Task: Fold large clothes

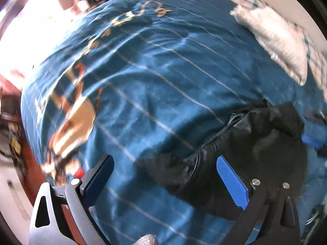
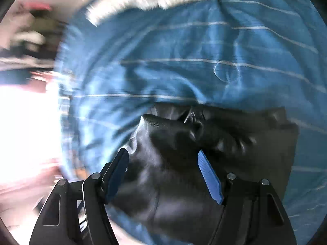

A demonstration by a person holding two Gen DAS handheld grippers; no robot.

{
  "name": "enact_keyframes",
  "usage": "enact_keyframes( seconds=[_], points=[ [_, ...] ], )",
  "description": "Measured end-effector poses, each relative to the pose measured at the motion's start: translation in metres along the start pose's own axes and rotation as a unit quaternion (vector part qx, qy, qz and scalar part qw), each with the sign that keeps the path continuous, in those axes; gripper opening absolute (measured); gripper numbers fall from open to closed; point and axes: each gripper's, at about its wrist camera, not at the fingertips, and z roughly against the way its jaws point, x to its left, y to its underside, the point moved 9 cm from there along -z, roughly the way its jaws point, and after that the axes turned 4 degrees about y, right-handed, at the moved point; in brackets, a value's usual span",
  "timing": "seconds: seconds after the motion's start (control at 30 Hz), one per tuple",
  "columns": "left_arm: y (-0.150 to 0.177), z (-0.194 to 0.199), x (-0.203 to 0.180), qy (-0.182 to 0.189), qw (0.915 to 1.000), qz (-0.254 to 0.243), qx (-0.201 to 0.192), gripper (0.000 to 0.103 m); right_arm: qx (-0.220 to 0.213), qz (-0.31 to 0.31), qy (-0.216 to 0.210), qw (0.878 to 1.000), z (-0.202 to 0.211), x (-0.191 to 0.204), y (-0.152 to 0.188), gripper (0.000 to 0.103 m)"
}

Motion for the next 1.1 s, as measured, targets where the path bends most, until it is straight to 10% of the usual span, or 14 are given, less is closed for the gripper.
enact_keyframes(
  seconds=[0.27,0.47,0.63,0.77,0.9,1.1],
  points=[
    [0.061,-0.036,0.000,0.153,0.9642,0.196,0.092,0.101,-0.008,-0.084,-0.082,0.993,0.025,-0.136,0.055,0.073],
    [0.049,-0.065,-0.016,0.186,0.9506,0.243,0.053,0.093,0.032,-0.137,-0.243,0.960,-0.049,-0.154,0.063,0.083],
    [0.029,-0.062,-0.028,0.176,0.9578,0.226,0.028,0.050,0.040,-0.091,-0.280,0.955,-0.073,-0.128,0.050,0.088],
    [0.026,-0.058,-0.031,0.160,0.9658,0.203,0.018,0.041,0.039,-0.071,-0.280,0.957,-0.081,-0.110,0.046,0.087],
    [0.023,-0.049,-0.028,0.160,0.9651,0.206,0.015,0.036,0.022,-0.072,-0.292,0.953,-0.067,-0.103,0.050,0.055],
    [0.016,-0.013,-0.032,0.164,0.9722,0.167,-0.003,0.032,0.003,-0.068,-0.298,0.952,-0.024,-0.078,0.068,0.050]
  ],
)
